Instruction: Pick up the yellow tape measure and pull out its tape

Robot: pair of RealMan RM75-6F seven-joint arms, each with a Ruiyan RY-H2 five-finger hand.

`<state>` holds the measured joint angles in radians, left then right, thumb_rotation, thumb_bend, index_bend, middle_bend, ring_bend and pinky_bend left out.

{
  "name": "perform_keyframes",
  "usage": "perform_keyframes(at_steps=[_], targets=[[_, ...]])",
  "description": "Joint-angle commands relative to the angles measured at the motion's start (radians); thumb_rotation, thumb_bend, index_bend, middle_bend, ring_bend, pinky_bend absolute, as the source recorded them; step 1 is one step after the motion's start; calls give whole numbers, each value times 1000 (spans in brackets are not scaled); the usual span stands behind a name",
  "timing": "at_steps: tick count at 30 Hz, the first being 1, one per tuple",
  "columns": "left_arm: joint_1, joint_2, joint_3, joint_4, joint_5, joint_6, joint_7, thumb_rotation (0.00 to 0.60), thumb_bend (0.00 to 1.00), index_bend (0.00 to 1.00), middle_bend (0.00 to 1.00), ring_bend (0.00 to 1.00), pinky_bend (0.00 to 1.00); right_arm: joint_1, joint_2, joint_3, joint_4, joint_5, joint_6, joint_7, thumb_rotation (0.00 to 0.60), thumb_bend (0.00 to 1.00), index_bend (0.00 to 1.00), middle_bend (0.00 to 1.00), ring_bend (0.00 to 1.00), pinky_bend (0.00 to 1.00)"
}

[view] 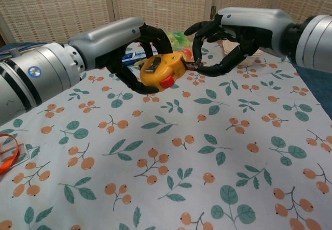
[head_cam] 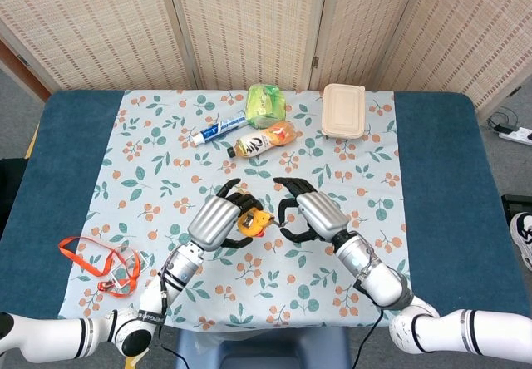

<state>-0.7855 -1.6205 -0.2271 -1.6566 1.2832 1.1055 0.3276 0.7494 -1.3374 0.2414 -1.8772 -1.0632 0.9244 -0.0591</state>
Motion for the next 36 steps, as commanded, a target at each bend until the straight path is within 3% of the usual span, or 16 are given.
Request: perform_keyframes(at_steps=[1, 11, 16, 20, 27, 36], targets=[[-1, -2, 1, 3, -2, -1, -1, 600, 342, 547, 536, 441, 117, 1, -3, 0, 4, 2, 3, -1, 600, 382, 628, 111, 41, 0], [2, -3, 8, 18, 3, 5, -4, 600, 343, 547, 536, 441, 116, 9, -14, 0, 10, 14, 9, -12, 600, 394, 643, 121, 45, 0], [18, 6, 30, 68, 16, 9, -31, 600, 347, 547, 536, 441, 116, 2, -6, -1, 10, 17, 20, -8, 600, 574, 664, 138, 62, 0], [38, 17, 53, 131, 31, 12, -74, 600, 349, 547, 536, 441, 117, -13, 13, -5, 7, 9, 27, 8, 600, 607, 671, 146, 64, 0], [74, 31, 85, 268, 60, 12, -189, 600, 350, 546, 536, 442, 114, -67, 92, -16, -19, -37, 40, 89, 600, 607, 672, 149, 63, 0], [110, 35, 120, 445, 122, 19, -398, 600, 350, 545, 536, 440, 109, -187, 276, -40, -66, -178, 69, 315, 600, 608, 671, 149, 62, 0]])
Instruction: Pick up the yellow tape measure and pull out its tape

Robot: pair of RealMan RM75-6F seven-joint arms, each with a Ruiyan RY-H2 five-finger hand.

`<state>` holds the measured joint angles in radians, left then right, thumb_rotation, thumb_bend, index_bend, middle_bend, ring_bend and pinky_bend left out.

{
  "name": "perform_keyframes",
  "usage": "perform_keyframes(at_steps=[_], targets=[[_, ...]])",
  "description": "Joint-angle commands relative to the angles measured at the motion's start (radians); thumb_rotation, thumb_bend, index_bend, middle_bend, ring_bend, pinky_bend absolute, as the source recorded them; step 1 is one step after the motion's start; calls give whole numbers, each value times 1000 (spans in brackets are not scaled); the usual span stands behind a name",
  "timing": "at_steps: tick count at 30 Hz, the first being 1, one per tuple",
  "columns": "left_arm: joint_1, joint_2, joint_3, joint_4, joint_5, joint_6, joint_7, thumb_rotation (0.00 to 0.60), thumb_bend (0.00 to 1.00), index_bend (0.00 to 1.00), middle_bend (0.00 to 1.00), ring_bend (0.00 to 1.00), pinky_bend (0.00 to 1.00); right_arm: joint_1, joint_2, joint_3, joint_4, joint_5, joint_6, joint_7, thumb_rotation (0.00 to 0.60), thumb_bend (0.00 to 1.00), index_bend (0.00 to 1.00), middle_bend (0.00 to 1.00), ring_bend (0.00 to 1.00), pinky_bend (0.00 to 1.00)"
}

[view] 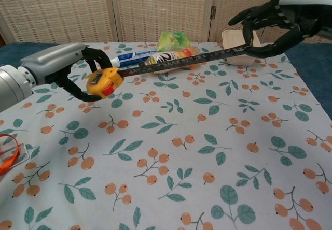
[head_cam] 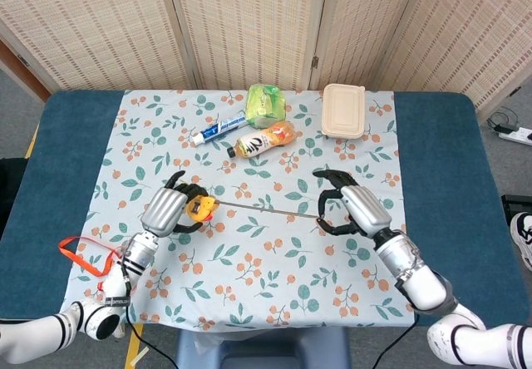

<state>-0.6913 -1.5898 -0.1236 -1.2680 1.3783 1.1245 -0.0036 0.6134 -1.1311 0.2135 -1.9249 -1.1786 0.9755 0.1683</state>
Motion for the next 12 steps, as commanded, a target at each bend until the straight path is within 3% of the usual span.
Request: perform_keyframes(at_steps=[1, 12], targets=[[18, 5, 19, 69, 30, 0, -81, 600, 350, 545, 536, 440, 109, -64, 87, -15, -20, -81, 26, 114, 600, 608, 671, 149, 61, 0], [48, 7, 33, 163, 40, -8, -169, 600, 350, 542, 536, 432, 111, -203, 265, -53, -1, -257, 149, 386, 600, 607, 672, 150, 61, 0]])
